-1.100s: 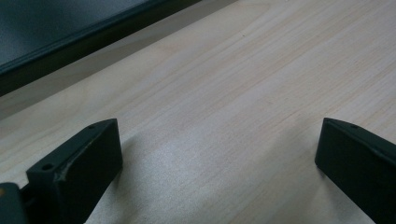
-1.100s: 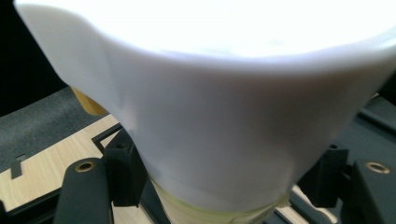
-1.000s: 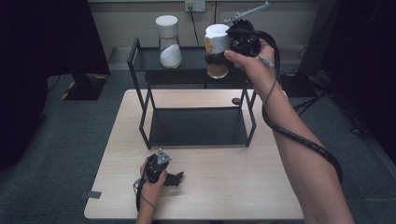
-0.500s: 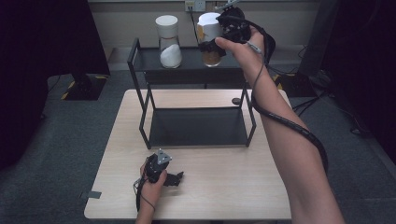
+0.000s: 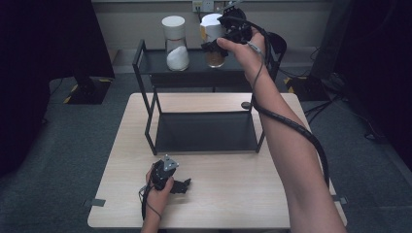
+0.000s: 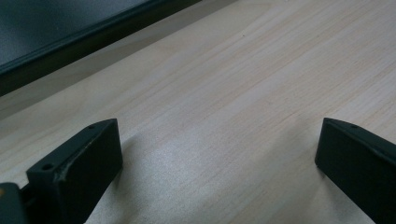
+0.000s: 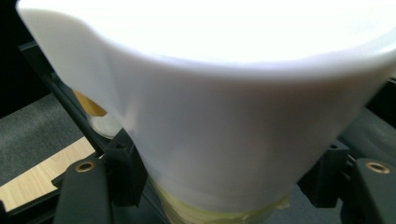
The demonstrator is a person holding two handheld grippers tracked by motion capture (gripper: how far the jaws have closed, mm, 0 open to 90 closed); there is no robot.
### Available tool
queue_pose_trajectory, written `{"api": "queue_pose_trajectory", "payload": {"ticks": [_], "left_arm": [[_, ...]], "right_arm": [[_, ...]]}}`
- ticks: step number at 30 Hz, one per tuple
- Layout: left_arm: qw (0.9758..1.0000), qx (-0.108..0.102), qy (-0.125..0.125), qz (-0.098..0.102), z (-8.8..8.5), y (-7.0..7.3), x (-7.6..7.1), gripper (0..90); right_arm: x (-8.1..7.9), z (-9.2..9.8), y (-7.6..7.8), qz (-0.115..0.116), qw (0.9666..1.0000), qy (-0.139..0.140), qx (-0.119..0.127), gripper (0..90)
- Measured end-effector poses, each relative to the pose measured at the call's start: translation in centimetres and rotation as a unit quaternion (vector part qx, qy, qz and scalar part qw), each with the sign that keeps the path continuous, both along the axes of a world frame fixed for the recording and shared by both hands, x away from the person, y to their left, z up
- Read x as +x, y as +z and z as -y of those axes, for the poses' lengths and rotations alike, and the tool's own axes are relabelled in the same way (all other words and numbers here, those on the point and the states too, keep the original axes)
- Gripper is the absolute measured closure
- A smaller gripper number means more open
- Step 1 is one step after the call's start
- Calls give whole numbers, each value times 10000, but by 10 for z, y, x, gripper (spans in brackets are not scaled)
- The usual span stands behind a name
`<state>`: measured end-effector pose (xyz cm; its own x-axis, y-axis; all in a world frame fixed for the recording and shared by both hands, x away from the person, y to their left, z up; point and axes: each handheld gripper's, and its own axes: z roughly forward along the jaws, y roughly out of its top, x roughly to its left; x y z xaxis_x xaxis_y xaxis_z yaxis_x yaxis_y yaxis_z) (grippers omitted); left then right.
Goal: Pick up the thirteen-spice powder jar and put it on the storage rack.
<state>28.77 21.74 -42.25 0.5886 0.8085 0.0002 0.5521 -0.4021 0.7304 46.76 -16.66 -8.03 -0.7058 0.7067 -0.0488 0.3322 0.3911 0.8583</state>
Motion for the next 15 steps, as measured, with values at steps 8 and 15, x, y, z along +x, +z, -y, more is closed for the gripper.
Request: {"api": "queue_pose_trajectory", "payload": {"ticks": [8,15], "left_arm": [[10000,2,2,1,0,0,0,0],[10000,3,3,1,0,0,0,0]], "right_arm": [[6,2,-9,-84,9999,-37,89,301],[6,8,-15,-77,9997,-47,241,299]]}}
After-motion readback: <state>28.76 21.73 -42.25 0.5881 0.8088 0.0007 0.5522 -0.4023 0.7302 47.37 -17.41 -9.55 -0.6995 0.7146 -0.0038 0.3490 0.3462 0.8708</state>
